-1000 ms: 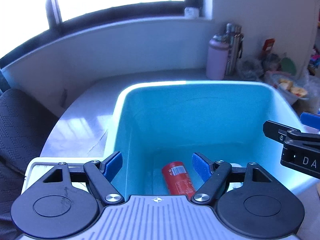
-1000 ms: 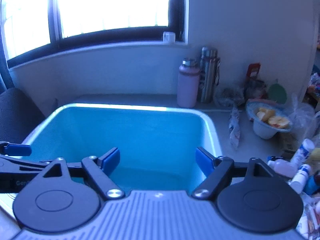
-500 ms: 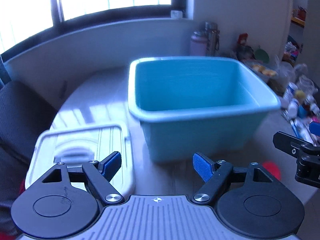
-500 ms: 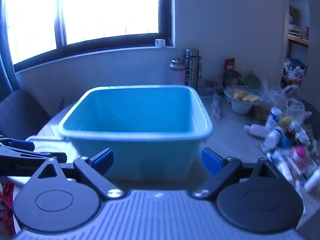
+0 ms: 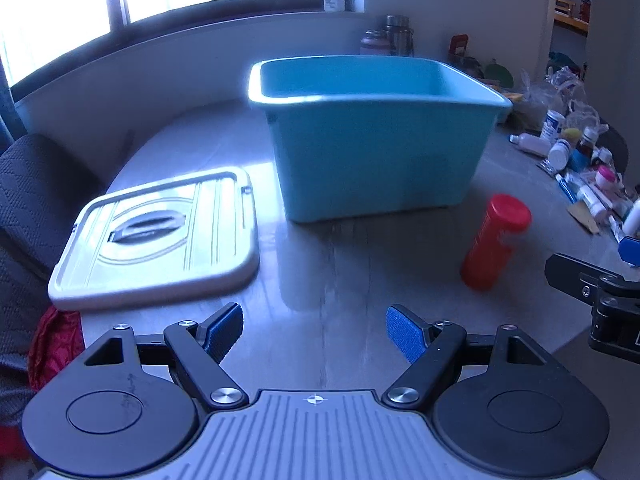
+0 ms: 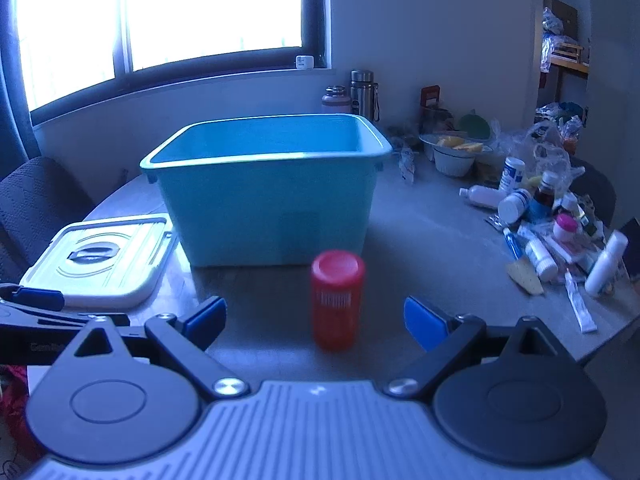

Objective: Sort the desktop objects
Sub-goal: 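Withdraw both tools from the bin toward the standing red canister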

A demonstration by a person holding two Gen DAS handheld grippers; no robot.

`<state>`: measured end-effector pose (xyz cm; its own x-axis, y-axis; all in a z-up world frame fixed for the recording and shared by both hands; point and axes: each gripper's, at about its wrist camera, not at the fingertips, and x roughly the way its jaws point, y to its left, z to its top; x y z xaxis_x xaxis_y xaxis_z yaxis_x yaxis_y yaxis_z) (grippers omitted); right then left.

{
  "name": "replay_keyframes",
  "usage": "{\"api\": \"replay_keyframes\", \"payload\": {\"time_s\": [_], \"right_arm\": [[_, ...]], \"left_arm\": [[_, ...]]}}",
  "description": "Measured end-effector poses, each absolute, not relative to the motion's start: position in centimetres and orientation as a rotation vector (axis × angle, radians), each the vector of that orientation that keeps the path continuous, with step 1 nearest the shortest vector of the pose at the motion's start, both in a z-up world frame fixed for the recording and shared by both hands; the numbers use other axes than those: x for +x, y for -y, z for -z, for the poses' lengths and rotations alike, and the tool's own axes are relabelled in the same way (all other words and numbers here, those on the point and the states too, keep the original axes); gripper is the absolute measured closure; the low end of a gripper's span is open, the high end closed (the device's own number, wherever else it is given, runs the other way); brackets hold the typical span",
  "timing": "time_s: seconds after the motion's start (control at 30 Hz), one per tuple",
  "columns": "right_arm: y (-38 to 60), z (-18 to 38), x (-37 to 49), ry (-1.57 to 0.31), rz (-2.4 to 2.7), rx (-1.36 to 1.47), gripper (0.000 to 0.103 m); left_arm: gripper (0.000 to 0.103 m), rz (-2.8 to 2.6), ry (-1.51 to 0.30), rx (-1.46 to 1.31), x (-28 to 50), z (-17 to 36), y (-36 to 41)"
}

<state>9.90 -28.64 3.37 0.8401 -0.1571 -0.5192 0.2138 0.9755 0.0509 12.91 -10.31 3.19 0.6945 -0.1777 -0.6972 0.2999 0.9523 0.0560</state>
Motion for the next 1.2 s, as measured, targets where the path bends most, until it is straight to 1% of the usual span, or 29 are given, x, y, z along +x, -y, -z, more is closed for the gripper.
{"api": "replay_keyframes", "payload": {"time_s": [0.3,0.5,0.8,1.2], "right_arm": [[29.2,0.4,6.4,-0.535,0.214,0.184,0.007],[30.0,2.1,5.8,-0.484,0.225,0.232,0.007],[31.6,3.9,7.5,-0.43,0.235,0.228,0.007],[31.7,5.3,11.7,-0.456,0.173,0.198,0.007]], "left_arm": [[0.022,0.28,-0.765,0.225,9.7,-1.2,11.1],[0.022,0.28,-0.738,0.263,9.0,-0.6,11.9],[0.022,0.24,-0.722,0.245,9.9,0.6,12.9],[0.022,0.145,-0.825,0.206,13.8,2.9,12.0]]}}
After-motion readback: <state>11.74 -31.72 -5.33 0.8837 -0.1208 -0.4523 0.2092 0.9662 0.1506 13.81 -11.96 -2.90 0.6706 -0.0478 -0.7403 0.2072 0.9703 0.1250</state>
